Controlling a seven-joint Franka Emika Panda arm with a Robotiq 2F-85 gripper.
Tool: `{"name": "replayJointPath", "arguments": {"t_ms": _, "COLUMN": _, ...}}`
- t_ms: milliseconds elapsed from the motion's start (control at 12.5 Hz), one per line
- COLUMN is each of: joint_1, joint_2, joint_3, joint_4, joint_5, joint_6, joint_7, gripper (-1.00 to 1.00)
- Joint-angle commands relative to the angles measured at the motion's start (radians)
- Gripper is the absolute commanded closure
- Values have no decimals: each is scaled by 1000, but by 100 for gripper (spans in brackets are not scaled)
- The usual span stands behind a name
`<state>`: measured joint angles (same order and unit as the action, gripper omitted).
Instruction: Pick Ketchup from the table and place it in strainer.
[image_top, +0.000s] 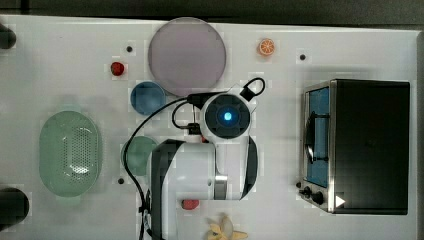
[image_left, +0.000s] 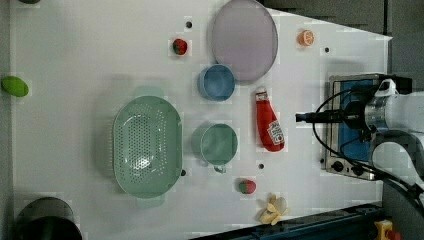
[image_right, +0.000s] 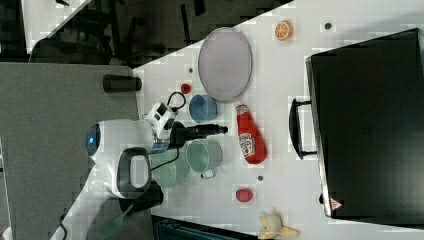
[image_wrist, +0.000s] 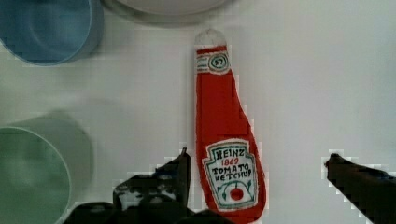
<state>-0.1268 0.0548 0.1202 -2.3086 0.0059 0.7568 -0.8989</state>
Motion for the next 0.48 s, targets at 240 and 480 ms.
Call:
{"name": "replayJointPath", "arguments": {"t_ms": 240, "joint_1": -3, "joint_2": 109, "joint_3": -8, "joint_4": -94, "joint_5": 5, "joint_6": 168, "joint_7": -94, "gripper": -100}}
{"name": "replayJointPath", "arguments": {"t_ms": 480, "joint_1": -2, "joint_2": 191, "joint_3": -9, "joint_4": -110, "joint_5": 3, "joint_6": 277, "joint_7": -94, "gripper": -100}}
